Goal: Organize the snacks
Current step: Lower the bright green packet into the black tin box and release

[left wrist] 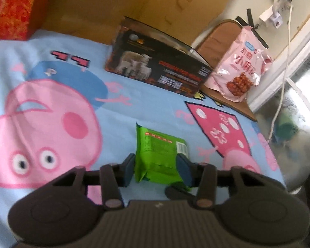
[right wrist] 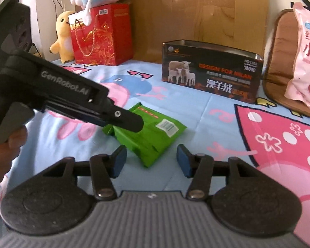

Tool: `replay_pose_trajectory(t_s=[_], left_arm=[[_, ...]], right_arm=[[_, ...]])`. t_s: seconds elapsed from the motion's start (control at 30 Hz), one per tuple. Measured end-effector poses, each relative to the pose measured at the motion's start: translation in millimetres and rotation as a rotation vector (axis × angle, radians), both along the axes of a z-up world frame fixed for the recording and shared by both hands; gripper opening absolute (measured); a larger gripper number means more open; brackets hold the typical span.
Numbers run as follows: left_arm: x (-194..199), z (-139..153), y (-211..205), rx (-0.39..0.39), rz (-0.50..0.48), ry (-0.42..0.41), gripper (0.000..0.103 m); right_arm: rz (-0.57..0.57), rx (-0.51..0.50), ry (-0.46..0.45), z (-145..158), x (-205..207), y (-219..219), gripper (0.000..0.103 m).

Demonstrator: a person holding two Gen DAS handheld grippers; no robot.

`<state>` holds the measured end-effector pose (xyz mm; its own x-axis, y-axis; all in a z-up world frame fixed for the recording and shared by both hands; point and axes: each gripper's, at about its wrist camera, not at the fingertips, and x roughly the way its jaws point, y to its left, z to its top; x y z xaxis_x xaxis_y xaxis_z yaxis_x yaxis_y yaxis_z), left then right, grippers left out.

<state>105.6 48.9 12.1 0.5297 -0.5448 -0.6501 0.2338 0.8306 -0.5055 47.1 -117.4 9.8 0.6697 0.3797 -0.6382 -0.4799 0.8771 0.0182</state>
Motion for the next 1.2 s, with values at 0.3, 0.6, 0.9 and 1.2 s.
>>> replay_pose_trajectory(t_s=[0.3, 0.6, 0.9, 1.2], left_arm=[[27.0, 53.4, -12.6, -0.009, -0.036, -0.144, 0.037], [125.4, 83.9, -39.8, 0.002, 0.008, -0.247, 0.037], [171.3, 54.4, -54.3, 0.005, 0.034, -0.195, 0.039], [102.9, 63.8, -37.4, 0.087, 0.1, -0.252, 0.055]], right_arm=[[-0.063, 0.042, -0.158, 32.0, 13.5, -13.2, 0.037], [-0.146, 0.035, -0.28, 59.5, 110.6, -15.7, 0.037], [-0.237, 0.029, -0.244, 41.2, 159.7, -23.8, 0.04], [-0.318, 0.181, -0.226, 44.2, 85.4, -54.6, 0.053]])
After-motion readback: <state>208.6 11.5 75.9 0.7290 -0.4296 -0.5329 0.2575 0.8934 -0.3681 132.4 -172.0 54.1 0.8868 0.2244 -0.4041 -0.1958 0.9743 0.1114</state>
